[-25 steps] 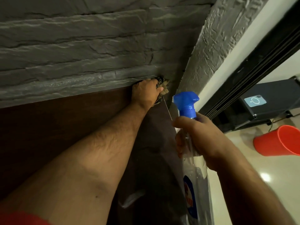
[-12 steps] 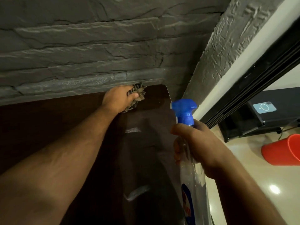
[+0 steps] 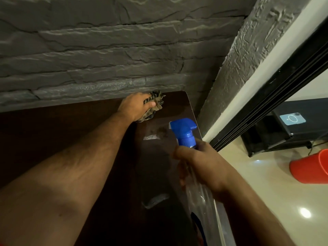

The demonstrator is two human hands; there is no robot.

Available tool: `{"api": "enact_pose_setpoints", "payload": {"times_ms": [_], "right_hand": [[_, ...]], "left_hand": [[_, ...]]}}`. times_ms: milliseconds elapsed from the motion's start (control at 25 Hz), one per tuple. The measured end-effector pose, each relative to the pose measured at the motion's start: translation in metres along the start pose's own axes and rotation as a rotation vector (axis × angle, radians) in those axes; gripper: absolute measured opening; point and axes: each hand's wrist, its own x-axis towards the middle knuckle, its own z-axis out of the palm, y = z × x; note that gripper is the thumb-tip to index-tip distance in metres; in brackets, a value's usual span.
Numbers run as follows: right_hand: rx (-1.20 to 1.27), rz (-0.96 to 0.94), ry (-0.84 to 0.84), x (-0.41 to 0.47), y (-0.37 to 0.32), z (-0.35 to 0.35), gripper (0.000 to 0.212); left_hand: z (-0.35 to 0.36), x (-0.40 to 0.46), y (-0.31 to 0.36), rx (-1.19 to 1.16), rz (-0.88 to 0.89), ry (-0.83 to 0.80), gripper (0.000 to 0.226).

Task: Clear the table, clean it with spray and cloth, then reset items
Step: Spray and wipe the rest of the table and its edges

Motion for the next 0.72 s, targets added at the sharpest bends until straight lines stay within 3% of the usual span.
{"api": "enact_pose_setpoints", "payload": {"times_ms": [120,200,320,440,520,720], "right_hand": [[0.019,0.018,0.171,-0.003,0.003,-0.02,0.015],[0.003,0.046,0.18,-0.007,0.007,-0.025,0.015],[-0.088,0.062,0.095,-0.014,0.014,-0.014,0.02],[-0.021,0.043,-0.1,-0.017,0.016,0.007,0.016],[-0.003,0.059,-0.144,-0.018,0.02,0.016,0.016],[0.066,0.055,0.078,-0.008,0.022,-0.011,0.027]], "left_hand": [[0.0,-0.005,0.004,-0.008,-0.028,0.017,0.054],[0.001,-0.01,0.011,-0.006,-0.046,0.05,0.052],[0.003,-0.017,0.01,0.038,-0.033,0.053,0.053],[0.004,-0.02,0.007,0.053,-0.045,0.057,0.055],[0.005,-0.022,0.008,0.05,-0.056,0.062,0.055],[0.004,-0.03,0.022,0.041,-0.103,0.104,0.052]]}}
